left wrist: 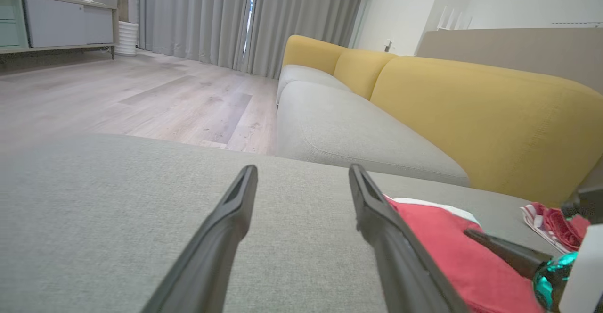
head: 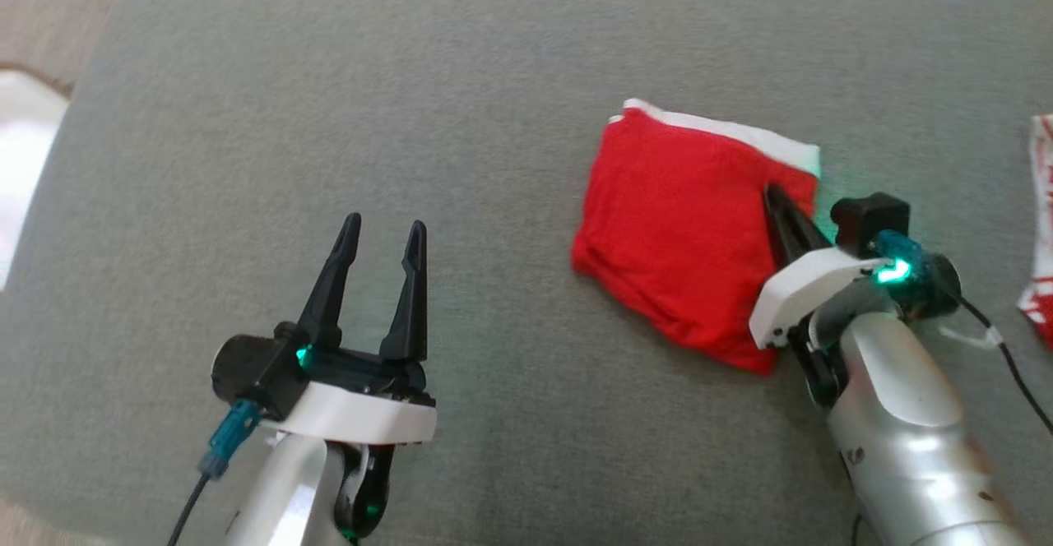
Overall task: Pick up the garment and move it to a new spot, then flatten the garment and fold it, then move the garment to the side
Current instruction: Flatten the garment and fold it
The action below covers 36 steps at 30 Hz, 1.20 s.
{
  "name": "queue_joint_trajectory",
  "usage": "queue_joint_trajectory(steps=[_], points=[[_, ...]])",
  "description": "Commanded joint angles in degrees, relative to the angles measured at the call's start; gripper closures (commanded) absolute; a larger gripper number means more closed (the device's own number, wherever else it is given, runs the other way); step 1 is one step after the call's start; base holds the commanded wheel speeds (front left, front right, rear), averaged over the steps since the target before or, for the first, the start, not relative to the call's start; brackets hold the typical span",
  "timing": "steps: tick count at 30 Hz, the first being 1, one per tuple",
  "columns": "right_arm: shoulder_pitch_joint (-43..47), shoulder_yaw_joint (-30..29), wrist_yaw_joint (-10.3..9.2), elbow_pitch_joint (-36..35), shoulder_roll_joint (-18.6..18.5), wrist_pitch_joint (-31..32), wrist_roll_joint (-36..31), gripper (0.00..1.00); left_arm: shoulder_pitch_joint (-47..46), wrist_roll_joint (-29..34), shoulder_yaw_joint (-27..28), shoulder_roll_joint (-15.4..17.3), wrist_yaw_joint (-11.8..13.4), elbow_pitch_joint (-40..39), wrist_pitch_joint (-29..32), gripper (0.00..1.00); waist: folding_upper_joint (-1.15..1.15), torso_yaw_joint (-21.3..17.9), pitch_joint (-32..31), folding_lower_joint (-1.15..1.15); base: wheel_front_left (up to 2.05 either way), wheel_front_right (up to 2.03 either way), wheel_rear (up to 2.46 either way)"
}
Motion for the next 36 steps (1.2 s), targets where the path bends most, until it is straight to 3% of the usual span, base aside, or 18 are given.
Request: queue_joint_trajectory(steps=[1, 6, 12, 22, 29, 33, 36], points=[[-2.5, 0.4, 0.24, 2.5, 0.1, 0.5, -1.3, 1.0, -2.1, -0.2, 1.4, 0.2, -0.1, -1.6, -0.5, 0.0, 0.0, 1.5, 0.7, -0.01, 0.0, 0.0, 0.0], [-5.4, 2.5, 0.24, 5.7, 0.1, -2.8, 0.6, 1.0, -2.2, -0.3, 1.5, 0.2, 0.0, -1.4, -0.5, 0.0, 0.0, 2.1, 0.6, -0.01, 0.0, 0.0, 0.0], [-7.0, 15.1, 0.24, 3.1, 0.1, -5.2, 10.3, 1.0, -2.0, -0.5, 1.2, 0.2, 0.1, -1.1, -0.5, 0.0, 0.0, 2.5, -0.2, -0.01, 0.0, 0.0, 0.0], [-5.5, 30.9, 0.24, 7.6, 0.1, 2.8, 18.3, 1.0, -1.6, -0.6, 1.6, 0.2, 0.6, -1.0, -0.5, 0.0, 0.0, 1.9, -1.2, -0.01, 0.0, 0.0, 0.0], [-7.3, 27.7, 0.24, 7.5, 0.1, -4.1, 20.0, 1.0, -0.7, -0.3, 3.3, 0.2, 0.8, -1.5, -0.5, 0.0, 0.0, -1.8, -3.0, -0.01, 0.0, 0.0, 0.0], [-7.2, 20.8, 0.24, 6.5, 0.1, -5.8, 17.8, 1.0, -0.2, 0.2, 4.4, 0.2, 0.7, -2.0, -0.5, 0.0, 0.0, -4.8, -4.2, -0.01, 0.0, 0.0, 0.0], [-5.2, 12.9, 0.24, 1.7, -0.1, -6.0, 14.1, 1.0, 0.1, 0.6, 5.4, 0.2, 0.7, -2.5, -0.5, 0.0, 0.0, -7.2, -5.0, -0.01, 0.0, 0.0, 0.0]])
